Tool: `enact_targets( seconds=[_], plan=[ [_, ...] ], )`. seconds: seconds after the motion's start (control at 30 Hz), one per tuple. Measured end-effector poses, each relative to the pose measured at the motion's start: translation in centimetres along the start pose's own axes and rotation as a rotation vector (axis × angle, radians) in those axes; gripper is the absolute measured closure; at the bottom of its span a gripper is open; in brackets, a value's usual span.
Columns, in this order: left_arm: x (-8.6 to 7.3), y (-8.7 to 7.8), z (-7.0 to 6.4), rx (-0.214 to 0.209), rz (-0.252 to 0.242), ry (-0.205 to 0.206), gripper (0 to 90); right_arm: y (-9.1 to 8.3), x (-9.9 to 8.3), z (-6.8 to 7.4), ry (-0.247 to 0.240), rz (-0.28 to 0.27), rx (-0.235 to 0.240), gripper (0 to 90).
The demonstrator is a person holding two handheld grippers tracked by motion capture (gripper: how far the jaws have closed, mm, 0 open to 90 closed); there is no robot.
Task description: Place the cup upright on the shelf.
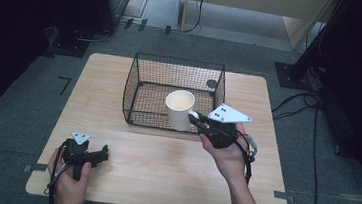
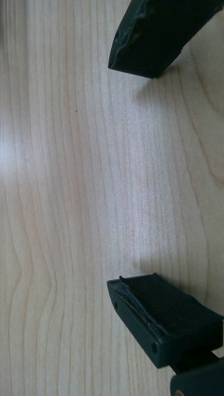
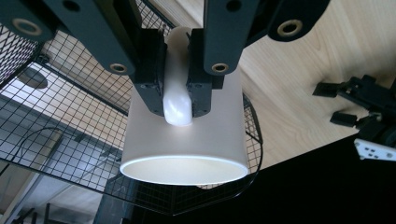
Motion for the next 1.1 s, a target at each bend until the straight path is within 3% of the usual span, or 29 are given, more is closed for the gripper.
enact_targets(
  seconds=[0.43,0.67,0.93,1.1],
  plan=[
    [0.0,0.0,0.0,0.0,0.001,0.001,0.0,3.3,1.0,-2.3,0.067,-0.002,-0.045,80.4],
    [0.0,0.0,0.0,0.001,0.001,0.001,0.0,5.6,1.8,-3.4,0.073,0.014,-0.09,80.4],
    [0.0,0.0,0.0,0.0,0.002,0.002,0.0,9.1,1.9,-5.0,0.112,0.054,-0.129,80.4],
    [0.0,0.0,0.0,0.0,0.002,0.002,0.0,10.9,0.8,-5.8,0.133,0.111,-0.149,80.4]
  ],
)
Point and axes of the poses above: each handheld gripper's, and its own axes: y roughly forward along the jaws, x roughly out of its top, z roughly to its left, the point moved 7 cm from there along y, roughly forward along the jaws, and after that the axes turned 12 degrees about y, right-handed, at the moved point
